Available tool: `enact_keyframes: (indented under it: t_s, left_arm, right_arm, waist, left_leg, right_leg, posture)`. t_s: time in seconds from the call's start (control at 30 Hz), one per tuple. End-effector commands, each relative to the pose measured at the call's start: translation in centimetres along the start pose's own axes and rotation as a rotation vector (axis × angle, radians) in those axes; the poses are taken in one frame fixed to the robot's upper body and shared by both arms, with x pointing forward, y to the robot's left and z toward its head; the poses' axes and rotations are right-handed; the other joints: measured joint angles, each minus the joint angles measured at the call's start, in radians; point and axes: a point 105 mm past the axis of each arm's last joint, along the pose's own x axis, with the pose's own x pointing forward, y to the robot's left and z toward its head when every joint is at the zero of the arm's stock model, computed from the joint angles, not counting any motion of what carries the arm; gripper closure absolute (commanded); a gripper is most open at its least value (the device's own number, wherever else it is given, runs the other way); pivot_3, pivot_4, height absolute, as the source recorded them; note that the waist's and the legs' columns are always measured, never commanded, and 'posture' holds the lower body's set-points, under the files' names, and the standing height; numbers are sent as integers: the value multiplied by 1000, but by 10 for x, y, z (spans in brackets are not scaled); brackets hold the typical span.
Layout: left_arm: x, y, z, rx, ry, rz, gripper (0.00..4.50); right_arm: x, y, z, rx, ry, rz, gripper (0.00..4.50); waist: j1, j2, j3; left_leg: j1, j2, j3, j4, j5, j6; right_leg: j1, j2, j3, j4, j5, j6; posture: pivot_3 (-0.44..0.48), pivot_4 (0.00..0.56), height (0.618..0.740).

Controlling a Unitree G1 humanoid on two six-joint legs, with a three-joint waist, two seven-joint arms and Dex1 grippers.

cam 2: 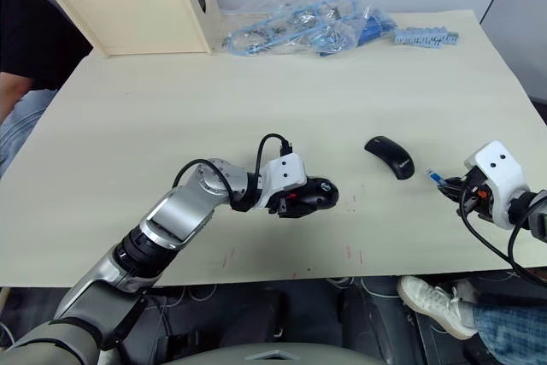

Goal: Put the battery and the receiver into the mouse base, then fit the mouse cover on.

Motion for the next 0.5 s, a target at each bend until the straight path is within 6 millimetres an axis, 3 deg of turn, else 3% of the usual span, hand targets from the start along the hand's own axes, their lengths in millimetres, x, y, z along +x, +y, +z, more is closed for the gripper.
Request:
enact_keyframes:
  t_s: [0.03,0.2,0.4,0.5]
  left_arm:
    - [5,-11,-4,3,14,-58,1544]
    - [5,-11,-5,0,25,-65,1544]
    - [6,-13,-8,-5,46,-76,1544]
    - [6,-13,-9,-11,50,-77,1544]
  right_arm:
    - [-10,23,25,-47,8,82,4426]
    - [-5,45,46,-27,44,218,4426]
    - [35,70,79,-41,94,270,4426]
    - [47,80,83,-109,171,300,4426]
  waist:
    - [0,0,0]
    - [2,-1,0]
    - [-1,-1,0]
    - [5,-1,0]
  left_leg:
    - [0,0,0,0,0,0]
    - [-1,0,-1,0,0,0]
    - [0,0,-1,0,0,0]
    - [-5,0,-3,0,0,0]
  right_leg:
    - [0,0,0,0,0,0]
    - [0,0,-1,-1,0,0]
    - [0,0,-1,-1,0,-1]
    - [-3,0,-3,-1,0,-1]
  posture:
    - [0,150,740]
    - [0,150,740]
    - [0,150,740]
    - [0,150,740]
